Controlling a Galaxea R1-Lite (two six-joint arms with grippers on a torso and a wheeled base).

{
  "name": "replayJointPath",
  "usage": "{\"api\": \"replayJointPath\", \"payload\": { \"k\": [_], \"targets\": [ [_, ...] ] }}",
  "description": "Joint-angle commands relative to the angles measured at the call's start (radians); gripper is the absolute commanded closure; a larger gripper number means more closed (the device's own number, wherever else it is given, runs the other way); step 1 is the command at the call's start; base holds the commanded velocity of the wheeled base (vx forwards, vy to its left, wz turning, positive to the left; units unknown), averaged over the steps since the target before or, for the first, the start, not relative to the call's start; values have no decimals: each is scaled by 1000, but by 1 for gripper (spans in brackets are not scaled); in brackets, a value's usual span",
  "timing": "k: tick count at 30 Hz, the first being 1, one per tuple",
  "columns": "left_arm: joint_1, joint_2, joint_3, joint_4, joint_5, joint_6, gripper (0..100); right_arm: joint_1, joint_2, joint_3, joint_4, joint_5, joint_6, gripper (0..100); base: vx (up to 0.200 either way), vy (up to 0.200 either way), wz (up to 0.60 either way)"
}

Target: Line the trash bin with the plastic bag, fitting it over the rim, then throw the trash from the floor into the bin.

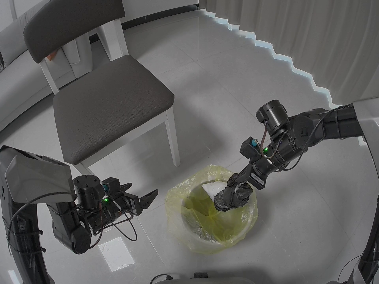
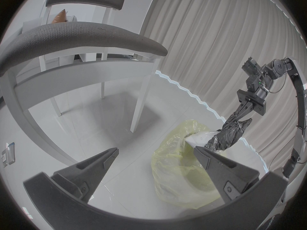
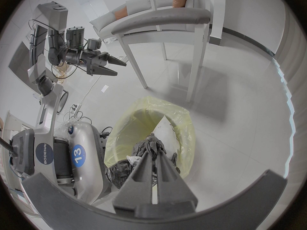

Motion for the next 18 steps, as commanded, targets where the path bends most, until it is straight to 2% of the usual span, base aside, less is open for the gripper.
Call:
{"api": "replayJointPath", "payload": {
  "k": [1,8,18],
  "targets": [
    [-7,5,1,-18,1,0,0,9,15,43,1,9,-2,100,0,0,0],
    [-12,9,9,-18,3,0,0,86,-25,107,-1,6,-4,100,0,0,0],
    [-7,1,32,-18,3,0,0,93,64,89,-21,0,-2,100,0,0,0]
  ]
}}
